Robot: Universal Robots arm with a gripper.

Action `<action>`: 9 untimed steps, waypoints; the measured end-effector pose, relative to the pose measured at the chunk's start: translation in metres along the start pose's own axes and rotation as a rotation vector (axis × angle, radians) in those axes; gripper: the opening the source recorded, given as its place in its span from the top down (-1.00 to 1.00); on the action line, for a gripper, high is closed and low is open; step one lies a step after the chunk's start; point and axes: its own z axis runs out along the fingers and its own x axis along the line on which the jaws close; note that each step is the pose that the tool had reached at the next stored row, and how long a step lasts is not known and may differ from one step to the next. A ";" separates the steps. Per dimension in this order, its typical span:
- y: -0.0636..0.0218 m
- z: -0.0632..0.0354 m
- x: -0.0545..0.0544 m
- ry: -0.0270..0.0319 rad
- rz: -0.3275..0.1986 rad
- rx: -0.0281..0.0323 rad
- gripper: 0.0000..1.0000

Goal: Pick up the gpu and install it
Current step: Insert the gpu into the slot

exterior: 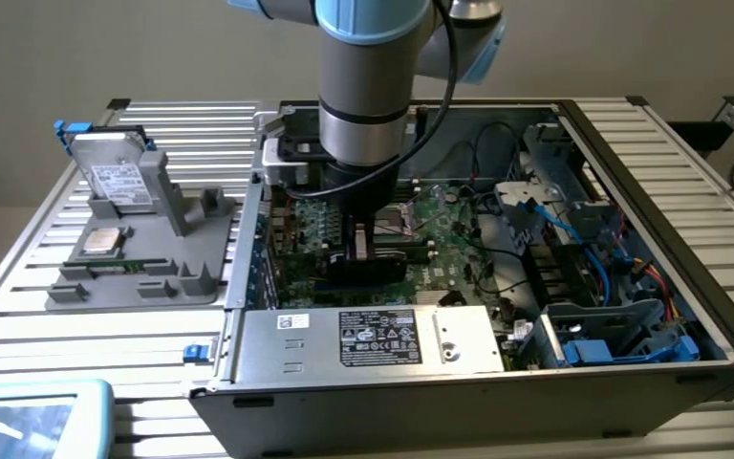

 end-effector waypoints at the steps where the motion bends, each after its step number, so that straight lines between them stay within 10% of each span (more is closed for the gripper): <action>1: 0.0000 0.0004 0.000 0.0001 0.000 0.0000 0.47; 9: 0.0005 0.0009 0.000 -0.0010 0.001 -0.0018 0.47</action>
